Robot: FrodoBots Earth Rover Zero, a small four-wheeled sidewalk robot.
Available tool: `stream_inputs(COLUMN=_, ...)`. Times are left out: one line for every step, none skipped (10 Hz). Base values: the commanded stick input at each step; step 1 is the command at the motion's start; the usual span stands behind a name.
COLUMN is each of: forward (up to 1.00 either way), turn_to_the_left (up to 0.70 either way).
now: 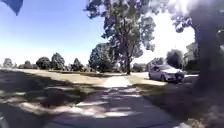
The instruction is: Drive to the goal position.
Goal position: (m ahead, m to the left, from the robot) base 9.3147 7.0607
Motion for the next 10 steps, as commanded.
stream_inputs(forward=0.85, turn_to_the_left=0.22)
stream_inputs(forward=0.85, turn_to_the_left=0.17)
stream_inputs(forward=0.85, turn_to_the_left=0.02)
stream_inputs(forward=0.85, turn_to_the_left=0.0)
stream_inputs(forward=0.85, turn_to_the_left=-0.04)
stream_inputs(forward=0.85, turn_to_the_left=-0.24)
stream_inputs(forward=0.85, turn_to_the_left=-0.22)
stream_inputs(forward=0.85, turn_to_the_left=-0.1)
stream_inputs(forward=0.85, turn_to_the_left=-0.01)
stream_inputs(forward=0.85, turn_to_the_left=0.0)
